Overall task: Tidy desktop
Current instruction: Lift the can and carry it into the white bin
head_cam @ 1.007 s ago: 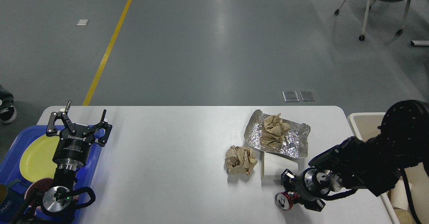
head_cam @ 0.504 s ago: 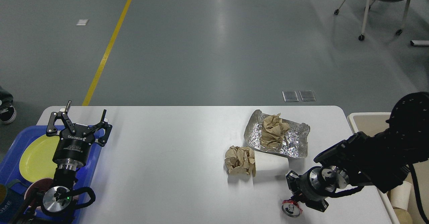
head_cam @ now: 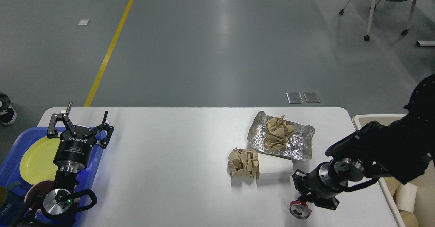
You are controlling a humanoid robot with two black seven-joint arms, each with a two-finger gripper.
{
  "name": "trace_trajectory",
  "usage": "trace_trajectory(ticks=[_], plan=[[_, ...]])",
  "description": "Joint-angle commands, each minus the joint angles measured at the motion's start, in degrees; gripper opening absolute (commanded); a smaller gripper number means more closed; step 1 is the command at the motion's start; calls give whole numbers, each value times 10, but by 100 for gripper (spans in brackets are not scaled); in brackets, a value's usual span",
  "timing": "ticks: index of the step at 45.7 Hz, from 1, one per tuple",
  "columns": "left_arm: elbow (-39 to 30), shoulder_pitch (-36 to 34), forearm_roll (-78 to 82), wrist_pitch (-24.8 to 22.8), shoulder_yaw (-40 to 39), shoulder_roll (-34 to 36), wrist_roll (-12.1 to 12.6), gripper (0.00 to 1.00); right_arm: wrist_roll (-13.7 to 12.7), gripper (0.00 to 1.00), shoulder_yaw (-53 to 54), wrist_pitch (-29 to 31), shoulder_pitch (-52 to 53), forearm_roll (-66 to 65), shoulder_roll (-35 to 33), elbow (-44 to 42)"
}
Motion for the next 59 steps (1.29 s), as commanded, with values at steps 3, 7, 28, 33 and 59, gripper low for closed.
trace_trajectory(ticks=[3, 7, 28, 33, 59], plan=[[0, 0, 0, 0, 0, -1, 0, 96, 0, 0, -29, 54, 141, -64, -26, 87], [0, -1, -1, 0, 0, 0, 0, 96, 1, 0, -39, 100, 216, -85, -49, 119], [0, 0, 0, 0, 0, 0, 0, 96, 1, 0, -88, 220, 444, -160, -61, 192], [0, 0, 0, 0, 0, 0, 0, 96, 1, 0, -96, 213, 444, -160, -61, 188], [0, 0, 0, 0, 0, 0, 0, 97, 5, 0, -181, 147, 152, -215, -247, -139]])
